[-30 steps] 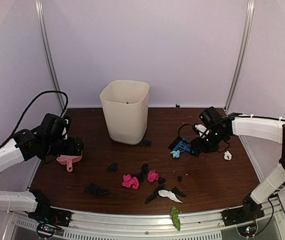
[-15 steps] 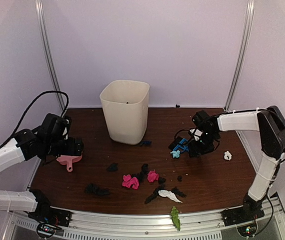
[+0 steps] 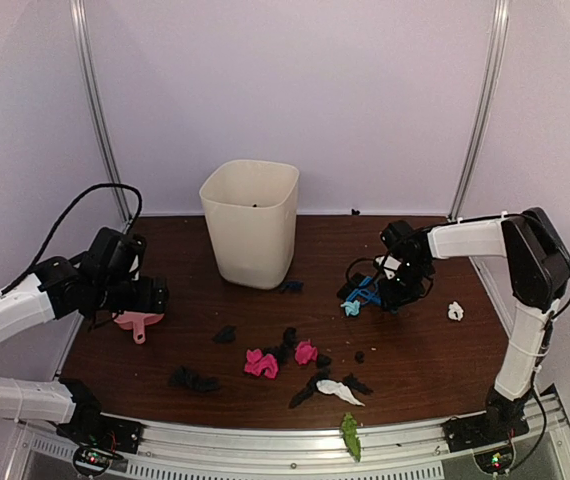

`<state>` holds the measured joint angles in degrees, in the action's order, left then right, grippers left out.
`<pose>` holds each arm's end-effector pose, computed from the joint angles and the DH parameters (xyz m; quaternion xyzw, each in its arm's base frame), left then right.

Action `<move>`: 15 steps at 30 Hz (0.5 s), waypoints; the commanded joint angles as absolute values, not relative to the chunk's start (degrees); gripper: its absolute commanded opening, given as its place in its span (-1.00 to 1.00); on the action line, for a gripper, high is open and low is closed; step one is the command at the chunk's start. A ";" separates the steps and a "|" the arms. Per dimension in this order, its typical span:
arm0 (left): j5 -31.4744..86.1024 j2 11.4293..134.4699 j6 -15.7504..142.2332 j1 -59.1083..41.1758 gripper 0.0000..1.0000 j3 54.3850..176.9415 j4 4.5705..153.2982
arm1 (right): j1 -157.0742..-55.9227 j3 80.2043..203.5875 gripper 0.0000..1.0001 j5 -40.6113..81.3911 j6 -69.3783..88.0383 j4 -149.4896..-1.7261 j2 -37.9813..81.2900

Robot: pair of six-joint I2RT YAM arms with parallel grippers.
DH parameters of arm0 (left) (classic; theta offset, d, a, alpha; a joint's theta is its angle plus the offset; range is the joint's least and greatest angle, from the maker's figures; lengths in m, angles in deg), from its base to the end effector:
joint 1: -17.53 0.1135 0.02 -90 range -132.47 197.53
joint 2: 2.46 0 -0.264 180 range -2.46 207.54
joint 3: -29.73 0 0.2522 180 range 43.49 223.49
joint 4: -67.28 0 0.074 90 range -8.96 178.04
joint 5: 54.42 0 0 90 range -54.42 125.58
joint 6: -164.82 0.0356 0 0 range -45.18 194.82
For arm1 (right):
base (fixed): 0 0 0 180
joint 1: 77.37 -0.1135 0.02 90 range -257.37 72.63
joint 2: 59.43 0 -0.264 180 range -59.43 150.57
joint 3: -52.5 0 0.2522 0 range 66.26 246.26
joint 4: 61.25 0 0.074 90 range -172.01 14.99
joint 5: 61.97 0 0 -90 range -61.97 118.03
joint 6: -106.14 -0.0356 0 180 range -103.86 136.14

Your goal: Sweep away the paper scraps from the table

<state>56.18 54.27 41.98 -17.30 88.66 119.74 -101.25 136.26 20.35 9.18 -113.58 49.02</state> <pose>0.1679 -0.1015 0.2614 -0.0447 0.9262 -0.0465 0.3714 0.3247 0.1490 0.1521 -0.1533 0.9795 0.0941 0.0910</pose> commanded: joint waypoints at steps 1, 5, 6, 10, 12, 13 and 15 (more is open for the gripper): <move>57.19 54.63 42.41 -17.53 0.86 89.64 118.09 | -101.15 135.07 -0.33 18.60 9.08 -114.05 50.65; 57.35 54.59 42.26 -17.53 0.86 89.61 118.06 | -101.27 133.06 -0.43 17.53 8.68 -113.54 49.21; 57.35 54.64 42.22 -17.54 0.86 89.62 118.05 | -101.35 132.51 -0.46 17.14 8.67 -113.41 48.76; 57.59 54.93 42.21 -17.49 0.86 89.51 118.05 | -101.92 130.58 -0.50 15.10 8.97 -112.42 46.31; 57.63 55.18 42.14 -17.52 0.86 89.54 118.04 | -102.27 130.05 -0.46 14.81 9.02 -111.96 45.53; 57.71 55.26 42.08 -17.53 0.86 89.54 118.08 | -102.40 129.99 -0.38 15.02 9.03 -111.81 45.49; 57.82 55.57 42.04 -17.53 0.86 89.55 118.04 | -102.67 129.97 -0.28 15.66 9.02 -111.69 45.71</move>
